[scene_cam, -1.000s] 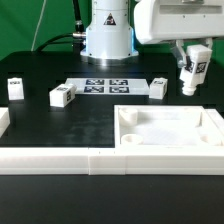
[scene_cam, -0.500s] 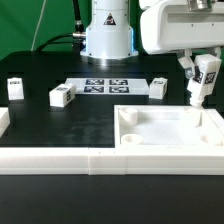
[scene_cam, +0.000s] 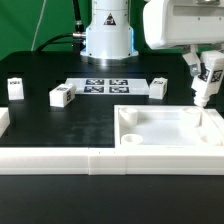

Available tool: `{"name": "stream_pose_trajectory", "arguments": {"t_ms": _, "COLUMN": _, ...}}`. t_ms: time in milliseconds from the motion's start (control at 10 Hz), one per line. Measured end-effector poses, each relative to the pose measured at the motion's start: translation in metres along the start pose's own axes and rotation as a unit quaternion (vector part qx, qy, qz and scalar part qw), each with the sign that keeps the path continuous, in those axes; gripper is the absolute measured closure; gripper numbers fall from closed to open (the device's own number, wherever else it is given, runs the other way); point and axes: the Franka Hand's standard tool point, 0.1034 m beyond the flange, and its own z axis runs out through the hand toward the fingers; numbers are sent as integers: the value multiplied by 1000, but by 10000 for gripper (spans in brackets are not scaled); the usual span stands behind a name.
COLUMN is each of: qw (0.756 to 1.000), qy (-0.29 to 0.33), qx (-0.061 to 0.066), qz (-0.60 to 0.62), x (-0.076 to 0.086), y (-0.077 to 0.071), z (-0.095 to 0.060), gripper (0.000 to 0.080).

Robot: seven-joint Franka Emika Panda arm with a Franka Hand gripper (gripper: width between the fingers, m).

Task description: Assemble one leg

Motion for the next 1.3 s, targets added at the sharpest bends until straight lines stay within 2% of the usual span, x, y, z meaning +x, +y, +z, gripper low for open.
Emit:
{"name": "stream_pose_trajectory", "arguments": {"t_ms": 200, "qw": 1000, "qy": 7, "qx": -4, "qz": -13, "x": 22, "y": 17, "z": 11, "gripper": 508}}
{"name": "stream_pose_trajectory", "arguments": {"t_ms": 400, "qw": 1000, "qy": 14, "qx": -8, "qz": -21, "x": 35, "y": 32, "z": 23, "gripper": 508}}
{"name": "stream_pose_trajectory", "arguments": {"t_ms": 700, "qw": 1000, "qy": 13, "qx": -7, "qz": -22, "x": 34, "y": 30, "z": 24, "gripper": 508}}
{"name": "stream_pose_trajectory", "arguments": {"t_ms": 900, "qw": 999, "qy": 10, "qx": -9, "qz": -33, "x": 32, "y": 39, "z": 31, "gripper": 508}}
{"name": "stream_pose_trajectory", "arguments": {"t_ms": 1300, "qw": 999, "qy": 14, "qx": -6, "qz": -35, "x": 44, "y": 39, "z": 42, "gripper": 508}}
